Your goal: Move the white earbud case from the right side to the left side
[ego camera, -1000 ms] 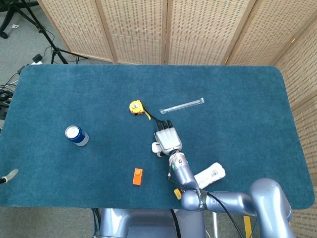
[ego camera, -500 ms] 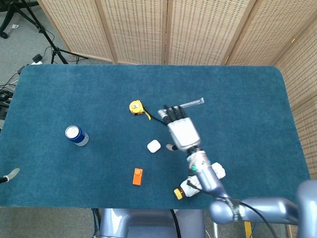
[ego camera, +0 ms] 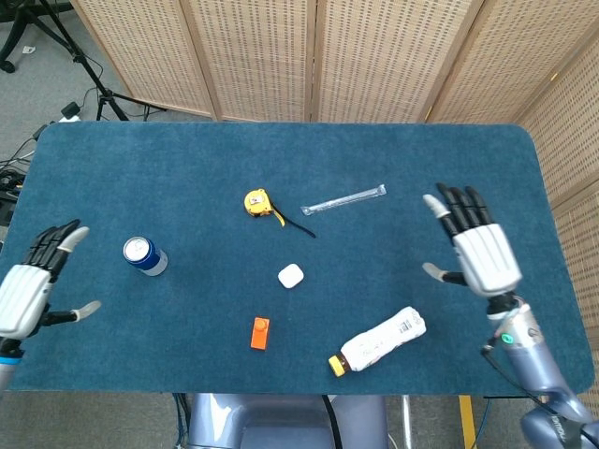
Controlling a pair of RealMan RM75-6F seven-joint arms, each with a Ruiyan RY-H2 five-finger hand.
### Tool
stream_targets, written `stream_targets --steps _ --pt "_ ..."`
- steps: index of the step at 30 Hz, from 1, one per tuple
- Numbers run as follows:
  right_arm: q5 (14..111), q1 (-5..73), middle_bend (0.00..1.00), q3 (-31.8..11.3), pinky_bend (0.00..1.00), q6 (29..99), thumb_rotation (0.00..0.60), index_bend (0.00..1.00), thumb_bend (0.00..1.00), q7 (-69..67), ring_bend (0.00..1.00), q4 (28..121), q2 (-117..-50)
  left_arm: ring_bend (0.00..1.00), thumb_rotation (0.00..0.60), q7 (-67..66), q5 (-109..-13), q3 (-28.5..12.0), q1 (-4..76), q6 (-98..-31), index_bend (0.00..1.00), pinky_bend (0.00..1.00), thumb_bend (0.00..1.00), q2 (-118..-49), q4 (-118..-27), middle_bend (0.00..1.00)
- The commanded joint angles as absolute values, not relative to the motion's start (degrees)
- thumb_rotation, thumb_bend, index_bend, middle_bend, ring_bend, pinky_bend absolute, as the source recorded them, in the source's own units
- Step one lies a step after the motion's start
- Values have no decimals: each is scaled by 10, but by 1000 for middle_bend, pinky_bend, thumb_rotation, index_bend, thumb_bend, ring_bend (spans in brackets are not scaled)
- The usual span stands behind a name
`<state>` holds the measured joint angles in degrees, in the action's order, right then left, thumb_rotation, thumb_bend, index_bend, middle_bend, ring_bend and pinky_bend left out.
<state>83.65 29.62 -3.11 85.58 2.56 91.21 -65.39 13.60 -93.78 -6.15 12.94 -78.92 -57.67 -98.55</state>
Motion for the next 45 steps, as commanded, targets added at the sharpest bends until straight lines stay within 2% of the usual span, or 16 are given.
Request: stream_targets --steps 1,5,8,13,19,28,33,45 --pt "894 235 0 -1 0 926 600 0 0 -49 0 808 -684 0 600 73 -922 -71 171 -728 0 0 30 -561 -1058 0" --pt "899 202 0 11 0 951 600 0 0 -146 0 783 -701 0 600 -8 -906 -92 215 -682 0 0 31 -581 -1106 0" --pt "907 169 0 19 0 981 600 0 0 -225 0 774 -704 0 600 -59 -878 -112 266 -629 0 0 31 -623 -1126 0" --pt "925 152 0 16 0 998 600 0 0 -237 0 765 -696 0 600 -188 -782 -138 329 -579 0 0 43 -697 -1130 0" --pt "919 146 0 1 0 992 600 0 0 -248 0 777 -682 0 600 -302 -640 -162 399 -559 0 0 51 -793 -1101 0" --pt "923 145 0 -15 0 975 600 0 0 -268 0 786 -669 0 600 -356 -519 -176 511 -519 9 0 45 -935 -945 0" --pt "914 143 0 -26 0 964 600 0 0 -279 0 785 -664 0 600 -325 -520 -173 548 -496 44 0 41 -1010 -845 0" --pt "904 136 0 -46 0 954 600 0 0 -298 0 780 -659 0 600 -285 -516 -167 587 -474 44 0 45 -1102 -704 0"
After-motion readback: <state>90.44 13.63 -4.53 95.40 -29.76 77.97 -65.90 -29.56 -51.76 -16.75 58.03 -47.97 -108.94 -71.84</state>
